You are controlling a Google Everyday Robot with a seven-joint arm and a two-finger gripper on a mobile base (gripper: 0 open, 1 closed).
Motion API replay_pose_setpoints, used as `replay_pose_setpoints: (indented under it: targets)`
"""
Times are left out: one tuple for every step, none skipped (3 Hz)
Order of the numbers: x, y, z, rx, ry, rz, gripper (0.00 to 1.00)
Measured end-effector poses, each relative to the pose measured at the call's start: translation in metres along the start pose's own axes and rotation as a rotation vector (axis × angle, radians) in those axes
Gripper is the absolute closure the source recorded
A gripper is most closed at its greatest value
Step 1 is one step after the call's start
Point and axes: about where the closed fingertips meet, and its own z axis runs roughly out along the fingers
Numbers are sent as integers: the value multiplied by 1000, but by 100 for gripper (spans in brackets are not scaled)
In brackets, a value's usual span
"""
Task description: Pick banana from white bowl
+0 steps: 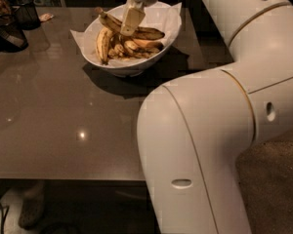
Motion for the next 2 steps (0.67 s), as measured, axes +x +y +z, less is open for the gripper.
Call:
replay_pose_setpoints:
  targets:
    - [-8,34,-40,61,-12,5,100]
    - [1,51,-29,23,0,16,100]
